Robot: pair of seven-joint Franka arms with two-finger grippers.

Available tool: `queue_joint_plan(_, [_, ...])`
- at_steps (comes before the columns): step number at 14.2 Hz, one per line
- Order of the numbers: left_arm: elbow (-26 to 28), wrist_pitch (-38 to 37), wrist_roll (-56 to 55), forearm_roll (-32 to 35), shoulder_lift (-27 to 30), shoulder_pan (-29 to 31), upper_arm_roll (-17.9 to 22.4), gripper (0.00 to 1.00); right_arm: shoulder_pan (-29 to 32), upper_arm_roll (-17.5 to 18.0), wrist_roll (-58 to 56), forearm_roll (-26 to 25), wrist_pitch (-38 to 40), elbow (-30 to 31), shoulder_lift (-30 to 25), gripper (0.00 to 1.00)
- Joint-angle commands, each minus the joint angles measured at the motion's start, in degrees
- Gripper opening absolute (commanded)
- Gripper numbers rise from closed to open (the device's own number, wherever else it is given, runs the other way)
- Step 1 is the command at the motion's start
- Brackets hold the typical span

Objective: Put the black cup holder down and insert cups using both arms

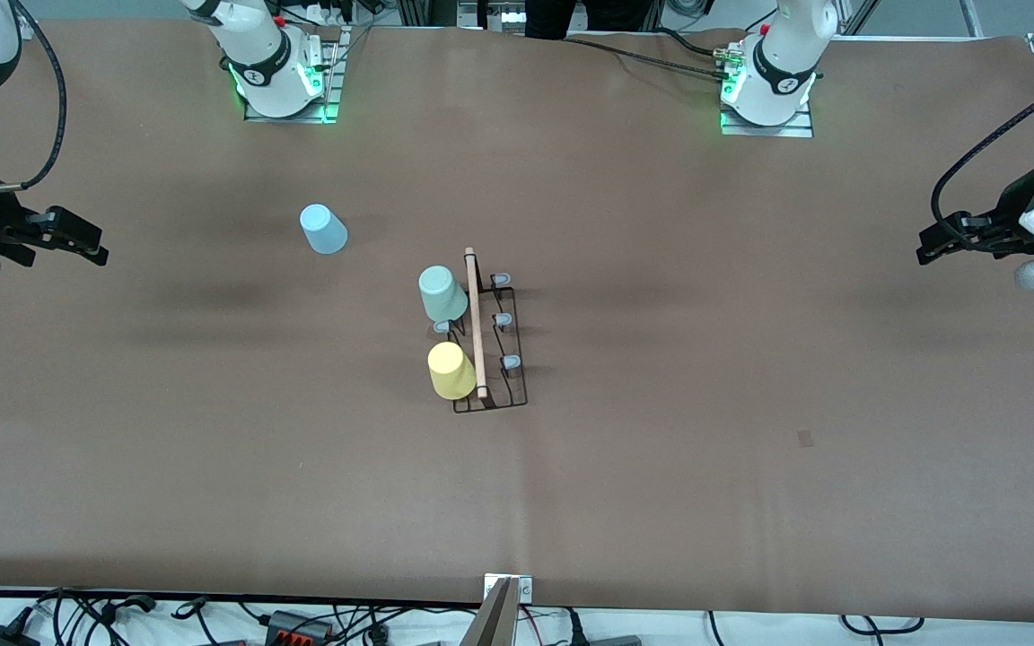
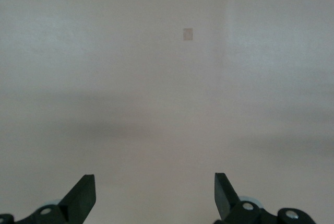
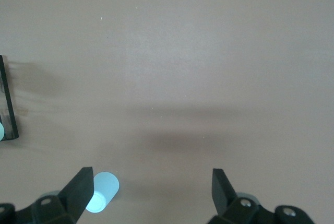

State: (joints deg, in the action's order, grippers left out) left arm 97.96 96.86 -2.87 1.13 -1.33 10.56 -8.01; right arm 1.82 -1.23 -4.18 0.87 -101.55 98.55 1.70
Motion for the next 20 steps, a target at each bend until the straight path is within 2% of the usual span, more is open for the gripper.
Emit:
queue_joint_plan(1, [0.47, 0.70, 1.46, 0.54, 0.36, 0.51, -0.25, 1.00, 0.73, 1.40, 0.75, -1.05, 2.32, 0.06, -1.26, 1.00])
queue_joint_plan(12, [0.47, 0.70, 1.46, 0.54, 0.28, 0.51, -0.25, 1.00, 0.64, 1.40, 0.75, -1.31, 3.12, 1.38, -3.54, 1.00])
queue_joint_plan(17, [0.47, 0.70, 1.46, 0.54, 0.01, 0.51, -0.25, 1.00, 0.55, 1.49, 0.75, -2.27, -1.10, 7.00, -7.23, 1.00])
queue_joint_plan(20, [0.47, 0.70, 1.46, 0.54, 0.01, 0.51, -0.25, 1.00, 0.55, 1.49, 1.10, -2.11, 1.61, 6.13, -7.24, 1.00])
